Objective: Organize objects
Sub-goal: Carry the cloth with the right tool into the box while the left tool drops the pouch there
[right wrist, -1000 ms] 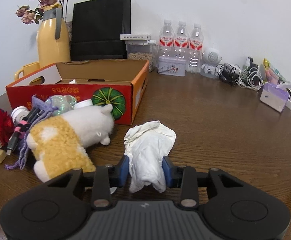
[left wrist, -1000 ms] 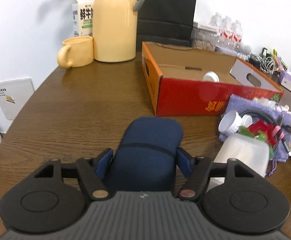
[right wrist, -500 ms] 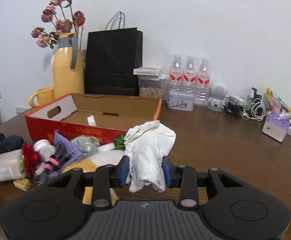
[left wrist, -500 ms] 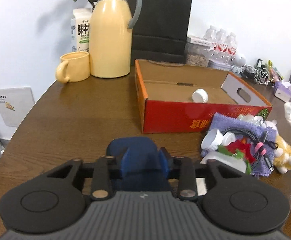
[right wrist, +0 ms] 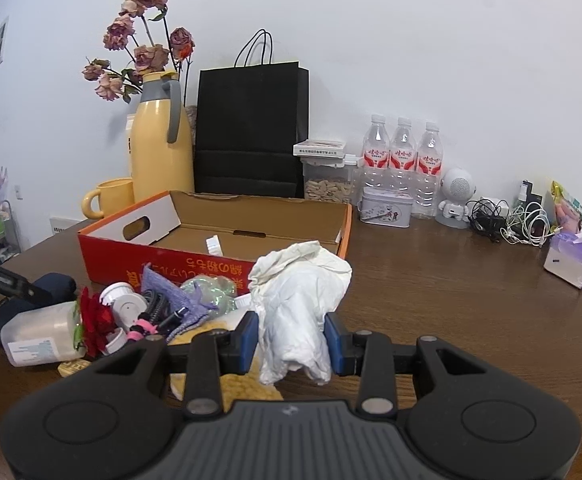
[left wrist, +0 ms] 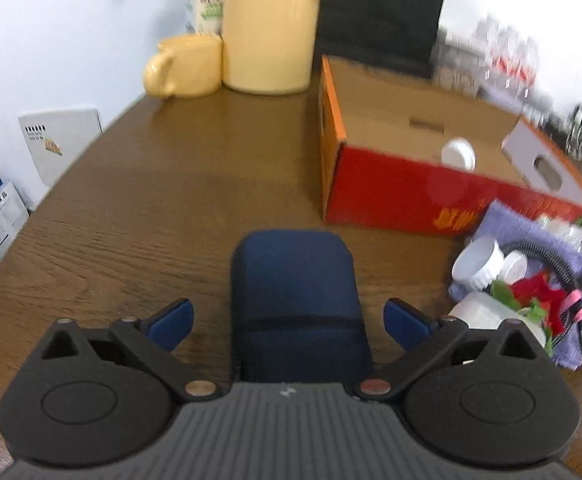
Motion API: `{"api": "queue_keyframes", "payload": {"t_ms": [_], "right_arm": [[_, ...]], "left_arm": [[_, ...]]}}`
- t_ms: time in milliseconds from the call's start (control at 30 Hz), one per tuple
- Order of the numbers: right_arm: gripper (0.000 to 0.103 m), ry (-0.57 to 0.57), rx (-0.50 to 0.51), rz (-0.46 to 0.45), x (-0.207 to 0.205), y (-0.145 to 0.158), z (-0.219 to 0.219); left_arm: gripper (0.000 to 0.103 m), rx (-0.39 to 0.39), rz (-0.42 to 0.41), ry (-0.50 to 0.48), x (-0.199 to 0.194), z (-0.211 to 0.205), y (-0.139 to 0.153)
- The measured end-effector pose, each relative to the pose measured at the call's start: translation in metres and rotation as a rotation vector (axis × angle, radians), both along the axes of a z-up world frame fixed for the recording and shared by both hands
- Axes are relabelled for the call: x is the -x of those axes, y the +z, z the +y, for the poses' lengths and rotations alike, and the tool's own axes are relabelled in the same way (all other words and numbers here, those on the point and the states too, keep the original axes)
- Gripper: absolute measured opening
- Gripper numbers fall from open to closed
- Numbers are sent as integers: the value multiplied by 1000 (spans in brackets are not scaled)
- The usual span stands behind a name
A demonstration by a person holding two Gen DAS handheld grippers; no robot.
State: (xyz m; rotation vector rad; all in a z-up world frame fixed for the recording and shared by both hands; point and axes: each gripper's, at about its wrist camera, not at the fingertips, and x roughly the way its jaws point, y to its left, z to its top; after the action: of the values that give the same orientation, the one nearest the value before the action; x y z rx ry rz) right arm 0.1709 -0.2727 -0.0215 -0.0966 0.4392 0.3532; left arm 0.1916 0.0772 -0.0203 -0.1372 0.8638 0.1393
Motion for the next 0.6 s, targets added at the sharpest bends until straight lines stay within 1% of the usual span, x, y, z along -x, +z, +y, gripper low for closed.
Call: {"api": "queue_keyframes", "payload": {"t_ms": [100, 133, 200, 233, 300, 367, 467, 567, 600], "right_arm": [[35, -1, 0, 0, 0, 0, 0], [35, -1, -1, 0, 0, 1, 0], [35, 2, -5, 0, 1, 1, -1], [35, 4, -7, 0, 1, 1, -1], [35, 8, -11, -1, 2, 0, -2], [35, 10, -12, 0, 1, 0, -2], [35, 12, -14, 0, 0, 0, -2], [35, 17, -18, 0, 1, -1, 0], [35, 19, -17, -1, 1, -1, 0]], "left_arm": [[103, -10, 65, 5, -10, -3, -6], [103, -5, 71, 19, -12, -2, -7], [103, -35, 82, 33, -14, -2, -8], [103, -38, 78, 32, -13, -2, -9], [92, -64, 70, 38, -9, -4, -9], [71, -62, 50, 16, -6, -7, -4], [67, -53, 41, 13, -3, -9, -1], [65, -66, 23, 7, 1, -10, 2], [65, -59, 14, 5, 3, -10, 3]]}}
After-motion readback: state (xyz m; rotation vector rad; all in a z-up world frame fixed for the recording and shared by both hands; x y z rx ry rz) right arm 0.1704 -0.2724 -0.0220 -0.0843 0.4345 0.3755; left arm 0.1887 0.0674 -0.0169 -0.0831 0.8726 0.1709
